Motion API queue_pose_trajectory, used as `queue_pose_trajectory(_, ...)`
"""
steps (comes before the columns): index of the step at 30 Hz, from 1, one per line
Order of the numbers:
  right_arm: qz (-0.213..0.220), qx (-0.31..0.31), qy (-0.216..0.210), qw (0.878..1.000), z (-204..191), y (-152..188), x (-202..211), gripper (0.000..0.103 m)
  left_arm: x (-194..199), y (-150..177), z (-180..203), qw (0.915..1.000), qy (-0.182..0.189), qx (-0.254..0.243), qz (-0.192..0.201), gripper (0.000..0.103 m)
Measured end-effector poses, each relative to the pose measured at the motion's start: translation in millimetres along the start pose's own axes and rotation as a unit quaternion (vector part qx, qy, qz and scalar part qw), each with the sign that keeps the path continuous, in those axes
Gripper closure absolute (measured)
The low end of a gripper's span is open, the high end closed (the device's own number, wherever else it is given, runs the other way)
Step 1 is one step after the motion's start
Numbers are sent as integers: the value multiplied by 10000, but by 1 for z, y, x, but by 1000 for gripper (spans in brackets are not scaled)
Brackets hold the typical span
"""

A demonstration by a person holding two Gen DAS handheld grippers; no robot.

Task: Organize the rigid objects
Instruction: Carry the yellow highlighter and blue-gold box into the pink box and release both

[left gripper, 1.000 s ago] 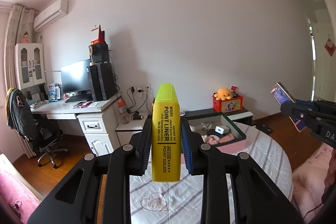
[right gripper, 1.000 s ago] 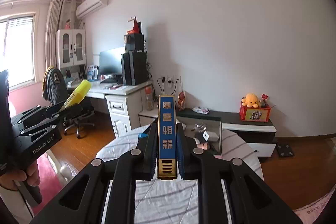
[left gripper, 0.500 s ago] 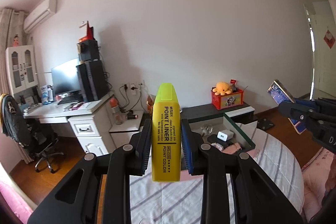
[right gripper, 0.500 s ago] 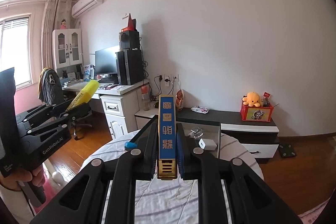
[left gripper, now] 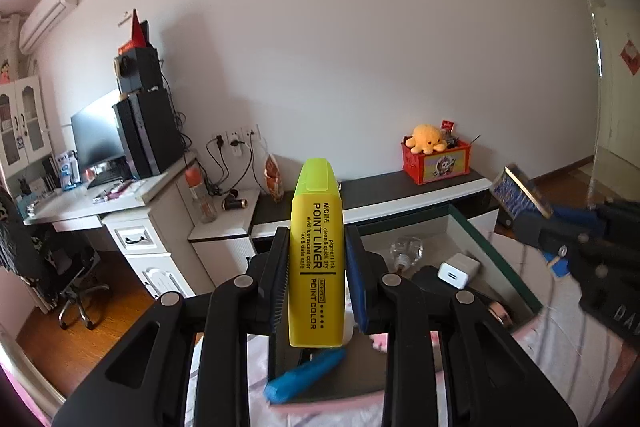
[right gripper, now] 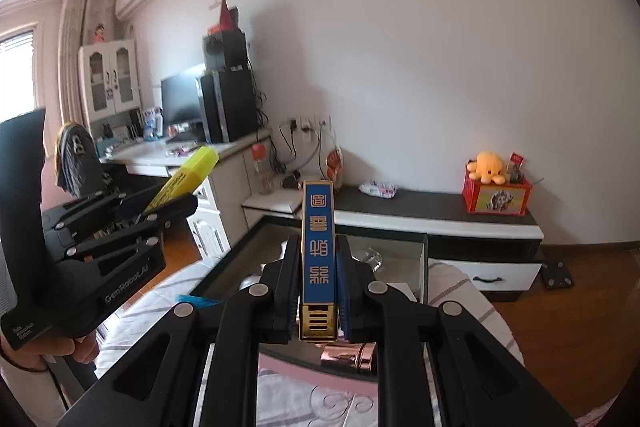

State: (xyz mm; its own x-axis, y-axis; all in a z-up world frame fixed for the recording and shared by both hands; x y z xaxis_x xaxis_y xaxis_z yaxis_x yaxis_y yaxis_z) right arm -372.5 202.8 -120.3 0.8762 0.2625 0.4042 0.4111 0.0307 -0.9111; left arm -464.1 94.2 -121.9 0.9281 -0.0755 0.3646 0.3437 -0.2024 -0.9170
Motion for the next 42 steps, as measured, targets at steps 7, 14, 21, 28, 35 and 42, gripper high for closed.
queue_pose_trajectory(7, -455, -319, -37, 9984, 17, 28, -62, 87, -59, 30, 5, 9989, 57, 190, -414, 76)
queue_pose_trajectory(14, -728, -355, -31, 9967, 23, 47, -82, 87, -84, 54, 11, 9973, 137, 216, -683, 76)
queue_pose_trajectory(21, -910, -398, 84, 9950, 27, 60, -94, 87, -98, 72, 17, 9942, 301, 278, -997, 76)
queue_pose_trajectory(28, -1138, -400, 130, 9926, 29, 71, -107, 87, -111, 89, 24, 9916, 201, 59, -1273, 74)
queue_pose_trajectory(35, -1192, -359, 201, 9920, 28, 75, -112, 87, -109, 89, 26, 9912, 255, 49, -1296, 51)
queue_pose_trajectory(42, -1191, -332, 194, 9921, 27, 76, -116, 87, -104, 86, 23, 9921, 304, 237, -1196, 27)
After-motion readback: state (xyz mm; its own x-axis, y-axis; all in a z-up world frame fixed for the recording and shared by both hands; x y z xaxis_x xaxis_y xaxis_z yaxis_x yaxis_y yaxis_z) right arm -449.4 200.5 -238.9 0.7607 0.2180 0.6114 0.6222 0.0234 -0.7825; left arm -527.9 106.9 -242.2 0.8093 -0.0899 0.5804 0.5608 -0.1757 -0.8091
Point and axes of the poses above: each gripper's, at about its wrist camera, not at the fingertips, and x roughly against the way its jaws point, z to its right, y to its underside, the point moved 5 cm from there along -x, roughly the way its jaws point, and after that the axes turned 1 degree about z, right-handed, at the moved point
